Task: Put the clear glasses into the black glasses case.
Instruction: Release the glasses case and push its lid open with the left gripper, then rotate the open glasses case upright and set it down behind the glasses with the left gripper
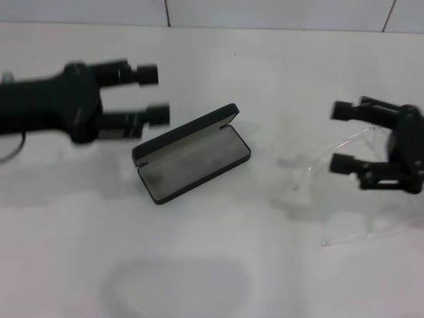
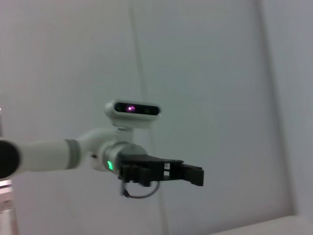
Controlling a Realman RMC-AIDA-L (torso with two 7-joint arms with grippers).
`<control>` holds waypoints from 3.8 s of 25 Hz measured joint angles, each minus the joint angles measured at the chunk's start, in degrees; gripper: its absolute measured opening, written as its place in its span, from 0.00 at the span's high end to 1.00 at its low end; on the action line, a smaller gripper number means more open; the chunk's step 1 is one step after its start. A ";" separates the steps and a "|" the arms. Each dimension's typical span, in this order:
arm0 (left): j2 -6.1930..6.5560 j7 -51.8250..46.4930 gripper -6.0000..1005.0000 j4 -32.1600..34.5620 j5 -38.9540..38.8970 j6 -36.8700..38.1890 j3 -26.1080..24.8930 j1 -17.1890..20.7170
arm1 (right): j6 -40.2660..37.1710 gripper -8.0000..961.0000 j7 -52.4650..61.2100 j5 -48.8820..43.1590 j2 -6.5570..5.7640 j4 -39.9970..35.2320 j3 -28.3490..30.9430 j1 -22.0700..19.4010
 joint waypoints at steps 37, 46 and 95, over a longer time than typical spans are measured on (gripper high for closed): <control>-3.32 -43.24 0.34 10.86 54.75 -33.43 41.67 -18.13 | -7.51 0.09 -7.30 0.39 -1.48 5.35 25.69 -9.87; -3.31 -44.05 0.52 8.99 55.44 -32.35 41.91 -19.29 | -7.59 0.09 -7.48 0.52 -1.47 5.64 25.75 -10.00; -4.01 -47.16 0.75 22.86 68.49 -48.44 75.11 -14.80 | -19.81 0.09 -19.26 0.69 -1.13 19.59 50.29 -13.04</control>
